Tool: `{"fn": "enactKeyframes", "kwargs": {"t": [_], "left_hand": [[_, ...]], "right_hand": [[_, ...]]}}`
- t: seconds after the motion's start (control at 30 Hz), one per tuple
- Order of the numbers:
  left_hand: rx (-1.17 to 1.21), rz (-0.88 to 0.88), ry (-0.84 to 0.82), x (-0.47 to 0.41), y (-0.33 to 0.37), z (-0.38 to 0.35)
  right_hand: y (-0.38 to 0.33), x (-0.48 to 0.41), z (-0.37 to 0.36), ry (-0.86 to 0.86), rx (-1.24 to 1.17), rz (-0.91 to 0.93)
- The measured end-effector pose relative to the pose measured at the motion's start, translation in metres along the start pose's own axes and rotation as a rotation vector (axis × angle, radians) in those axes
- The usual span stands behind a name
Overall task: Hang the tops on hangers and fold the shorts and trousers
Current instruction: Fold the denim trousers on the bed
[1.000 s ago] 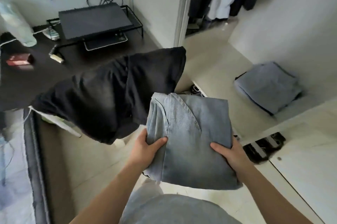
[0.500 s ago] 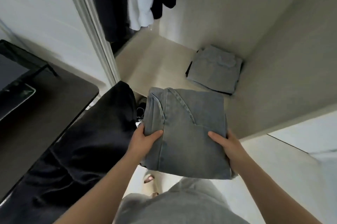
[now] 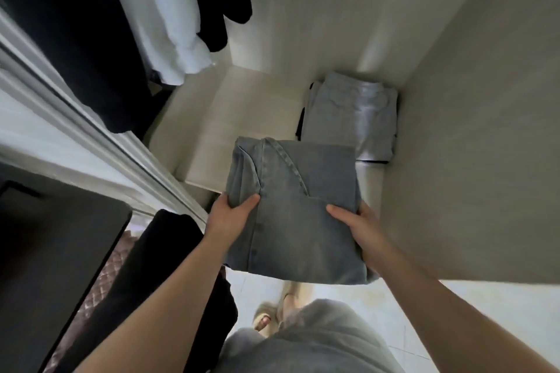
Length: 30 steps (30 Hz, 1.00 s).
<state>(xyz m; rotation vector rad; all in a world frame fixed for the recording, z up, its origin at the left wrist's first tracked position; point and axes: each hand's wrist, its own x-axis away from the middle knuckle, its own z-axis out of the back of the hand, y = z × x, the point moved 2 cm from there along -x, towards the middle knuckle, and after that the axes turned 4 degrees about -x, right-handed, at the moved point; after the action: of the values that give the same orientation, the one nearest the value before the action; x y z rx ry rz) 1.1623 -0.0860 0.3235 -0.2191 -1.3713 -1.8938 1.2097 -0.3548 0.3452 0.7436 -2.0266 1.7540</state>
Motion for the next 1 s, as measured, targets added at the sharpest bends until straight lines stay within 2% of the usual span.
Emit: {"fn": "enactKeyframes", "kwargs": {"t": [0.33,0.53,0.67,0.8,0.9,1.0], "left_hand": [[-0.130,0.102,0.096,-0.149,0.024,0.028],[-0.241,0.039,0.222,-0.222,0.030,0.040],[-0.307,0.020,0.239,-0.251,0.025,0.039],[-0.415,-0.015,0.179,-0.252,0.010,0.036],[-0.635,-0.158,0.199,-0.230,0.002,0.037],[-0.838,-0.357,0.117,-0.201,-0.012,0.033]], "right_hand": [[-0.017,-0.146,-0.085,-0.038,0.024,-0.091],[-0.005,-0.222,-0.125,0.030,0.027,-0.103],[0.006,-0.254,-0.138,0.041,0.124,-0.101],[0.020,-0.248,-0.133,0.098,0.356,-0.114],[0.030,-0.226,-0.131,0.076,0.530,0.005],[0.042,-0.197,-0.137,0.094,0.980,0.163]]}}
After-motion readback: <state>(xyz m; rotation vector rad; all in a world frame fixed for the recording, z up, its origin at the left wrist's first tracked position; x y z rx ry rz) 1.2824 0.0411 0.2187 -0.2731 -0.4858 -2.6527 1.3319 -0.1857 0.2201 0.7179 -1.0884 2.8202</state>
